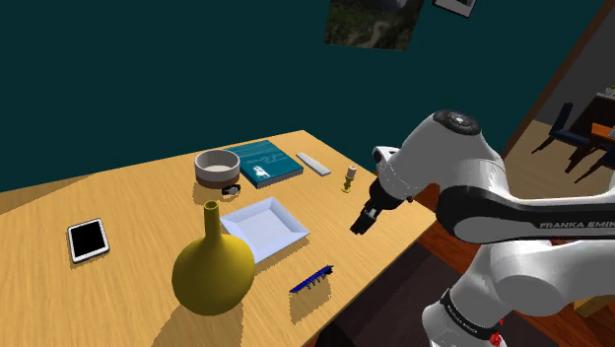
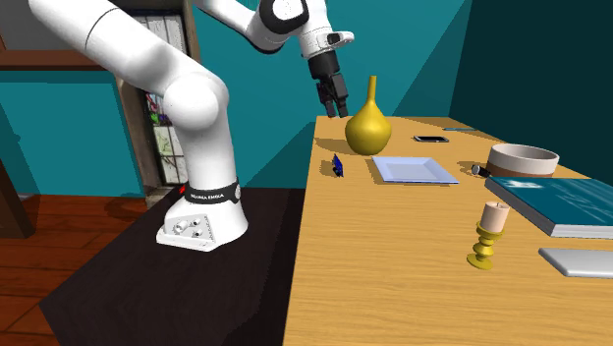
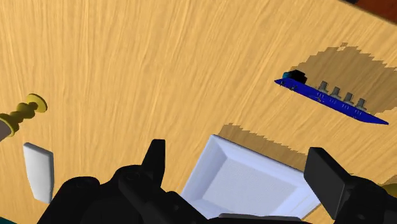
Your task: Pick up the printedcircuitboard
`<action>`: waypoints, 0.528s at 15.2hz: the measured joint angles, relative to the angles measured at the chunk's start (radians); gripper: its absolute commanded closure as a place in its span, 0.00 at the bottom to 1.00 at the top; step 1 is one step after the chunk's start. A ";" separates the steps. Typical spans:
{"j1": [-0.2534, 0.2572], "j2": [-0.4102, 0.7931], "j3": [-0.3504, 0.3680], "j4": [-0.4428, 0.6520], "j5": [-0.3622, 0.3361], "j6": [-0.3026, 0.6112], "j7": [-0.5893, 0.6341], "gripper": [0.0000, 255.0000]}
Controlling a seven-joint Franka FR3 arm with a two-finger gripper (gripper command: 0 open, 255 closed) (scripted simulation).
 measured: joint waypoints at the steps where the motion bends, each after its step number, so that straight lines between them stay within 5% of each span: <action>1: 0.011 0.014 0.031 -0.021 0.002 0.047 0.019 0.00; 5: 0.013 0.128 0.185 -0.060 -0.016 0.256 0.117 0.00; 8: -0.045 0.223 0.331 -0.056 -0.066 0.398 0.211 0.00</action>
